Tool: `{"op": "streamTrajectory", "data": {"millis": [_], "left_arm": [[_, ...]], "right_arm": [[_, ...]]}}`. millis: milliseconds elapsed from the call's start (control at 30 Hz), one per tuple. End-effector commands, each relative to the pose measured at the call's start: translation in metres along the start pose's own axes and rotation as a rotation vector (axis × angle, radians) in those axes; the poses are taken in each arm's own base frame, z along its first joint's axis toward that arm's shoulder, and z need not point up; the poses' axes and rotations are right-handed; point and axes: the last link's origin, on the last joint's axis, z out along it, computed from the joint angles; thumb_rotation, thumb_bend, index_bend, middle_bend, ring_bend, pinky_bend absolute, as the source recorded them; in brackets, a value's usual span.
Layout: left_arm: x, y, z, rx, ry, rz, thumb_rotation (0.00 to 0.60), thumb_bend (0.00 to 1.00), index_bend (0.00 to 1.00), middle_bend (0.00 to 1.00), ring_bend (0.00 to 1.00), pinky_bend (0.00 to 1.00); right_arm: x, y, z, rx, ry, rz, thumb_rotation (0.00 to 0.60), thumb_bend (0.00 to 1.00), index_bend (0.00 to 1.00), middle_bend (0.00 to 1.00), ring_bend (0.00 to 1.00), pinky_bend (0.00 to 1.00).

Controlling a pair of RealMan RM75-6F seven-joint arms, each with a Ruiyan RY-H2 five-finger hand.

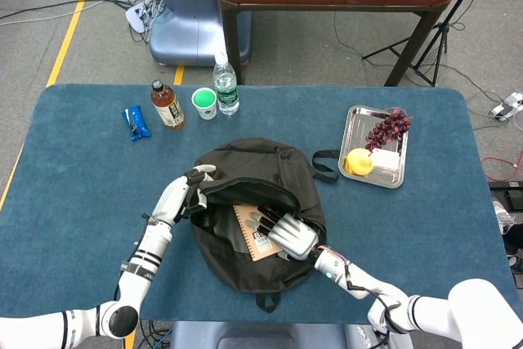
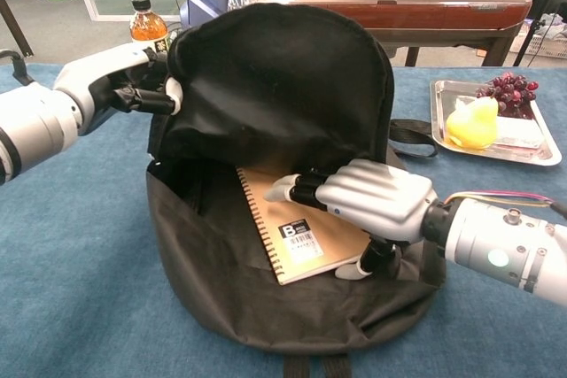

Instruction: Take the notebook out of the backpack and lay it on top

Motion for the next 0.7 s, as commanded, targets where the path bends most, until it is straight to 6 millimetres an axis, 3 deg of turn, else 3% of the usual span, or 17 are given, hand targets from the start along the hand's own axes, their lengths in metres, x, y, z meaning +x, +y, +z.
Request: {"op": "streamTrajectory", "data": {"millis": [33, 200, 700], "left_arm": [[0.0001, -0.0004, -0.0002, 0.001, 0.0, -0.002, 0.6, 0.74, 0.47, 0.19, 0.18, 0.11], [0.0, -0.0015, -0.0005, 0.004, -0.002, -0.005, 0.6, 0.74, 0.47, 0.19, 0.18, 0.11], [-0.0013, -0.0023, -0.0001, 0.007, -0.008, -0.014, 0.6, 0.74, 0.47, 0.19, 0.18, 0.11]], "right_arm": [[-0.0007, -0.0003, 0.0015, 0.001, 0.001, -0.003, 0.6, 0.21, 0.0, 0.07, 0.0, 0.04], [-0.003, -0.0015, 0.0038, 0.005, 0.011, -0.009, 0.6, 0.22, 0.0, 0.07, 0.0, 0.04], [-0.0021, -0.0051, 0.0106, 0.022, 0.078, -0.023, 0.6, 0.46, 0.0, 0.1, 0.0, 0.04]]}}
